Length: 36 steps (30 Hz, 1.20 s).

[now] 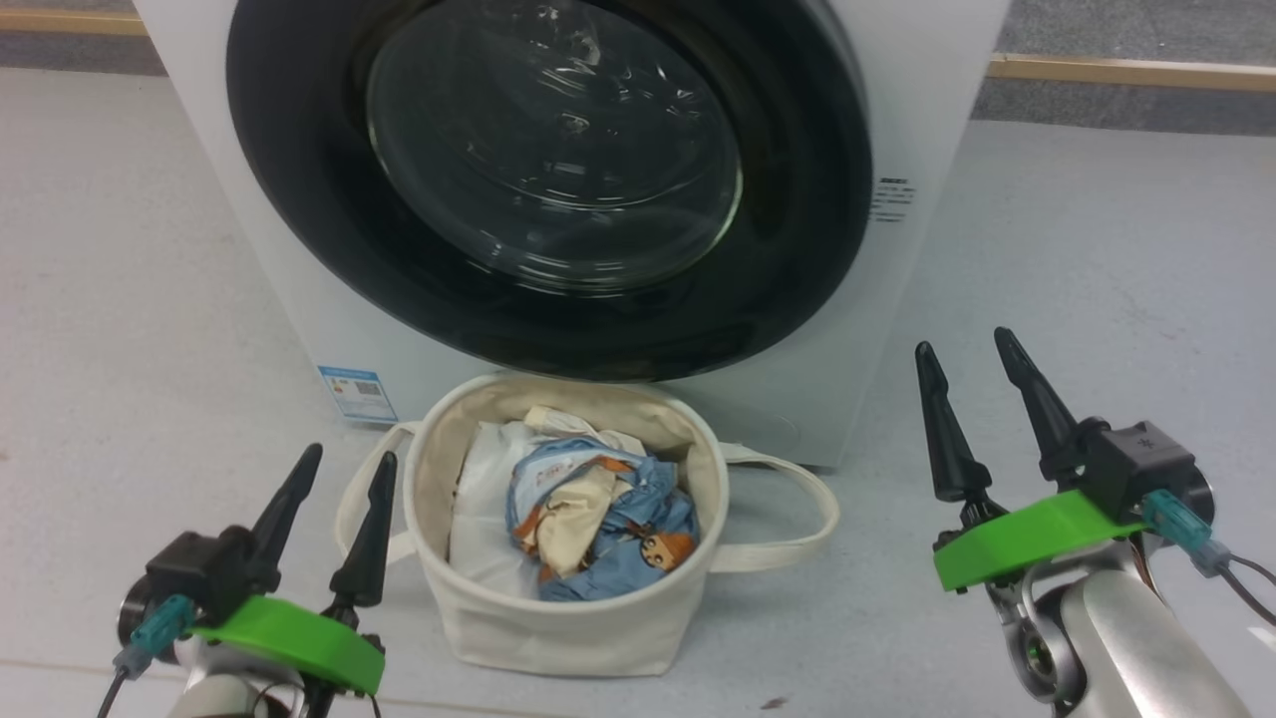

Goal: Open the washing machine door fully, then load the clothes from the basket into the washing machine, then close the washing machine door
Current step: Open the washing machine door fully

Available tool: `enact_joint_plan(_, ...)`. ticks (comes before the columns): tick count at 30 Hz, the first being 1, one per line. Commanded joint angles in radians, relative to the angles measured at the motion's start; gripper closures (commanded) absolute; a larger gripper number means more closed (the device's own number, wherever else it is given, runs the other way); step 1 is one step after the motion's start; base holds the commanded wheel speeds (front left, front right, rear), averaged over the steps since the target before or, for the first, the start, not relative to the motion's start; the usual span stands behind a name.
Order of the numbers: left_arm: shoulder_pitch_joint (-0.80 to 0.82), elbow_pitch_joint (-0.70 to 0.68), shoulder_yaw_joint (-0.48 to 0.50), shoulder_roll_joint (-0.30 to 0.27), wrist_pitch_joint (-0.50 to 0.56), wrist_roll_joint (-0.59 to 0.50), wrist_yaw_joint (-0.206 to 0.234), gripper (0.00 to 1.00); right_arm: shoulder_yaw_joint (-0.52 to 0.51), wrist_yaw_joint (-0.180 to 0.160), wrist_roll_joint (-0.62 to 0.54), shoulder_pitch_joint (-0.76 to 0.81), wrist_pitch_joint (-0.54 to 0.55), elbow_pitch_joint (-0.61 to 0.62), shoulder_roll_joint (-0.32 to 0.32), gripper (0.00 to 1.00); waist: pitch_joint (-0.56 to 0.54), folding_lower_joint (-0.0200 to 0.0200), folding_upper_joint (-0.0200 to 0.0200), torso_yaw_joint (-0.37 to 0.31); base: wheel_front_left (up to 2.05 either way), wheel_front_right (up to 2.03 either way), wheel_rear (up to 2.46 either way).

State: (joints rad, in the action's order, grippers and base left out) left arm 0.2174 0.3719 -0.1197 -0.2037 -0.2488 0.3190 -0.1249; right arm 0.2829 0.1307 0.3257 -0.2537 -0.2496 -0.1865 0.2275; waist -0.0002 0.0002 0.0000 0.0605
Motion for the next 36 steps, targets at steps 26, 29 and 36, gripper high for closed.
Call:
enact_joint_plan(26, 0.04, -0.057, 0.017, -0.031, -0.013, 0.016, -0.006, 0.0, -0.076, 0.0, 0.073, -0.016, -0.012, -0.044, -0.053, 0.0, 0.004, -0.0002, 0.0, -0.006, 0.33, 0.35, -0.68)
enact_joint_plan(29, 0.037, -0.06, 0.02, -0.03, -0.013, 0.013, -0.006, 0.0, -0.09, 0.0, 0.079, -0.02, -0.012, -0.085, -0.058, 0.0, 0.005, -0.0002, 0.0, -0.005, 0.0, 0.0, 0.0)
enact_joint_plan(36, 0.033, -0.066, 0.037, -0.021, -0.013, 0.007, -0.006, 0.0, -0.137, 0.0, 0.043, -0.037, -0.012, -0.116, -0.071, 0.0, 0.015, -0.0002, 0.0, -0.003, 0.0, 0.0, 0.0)
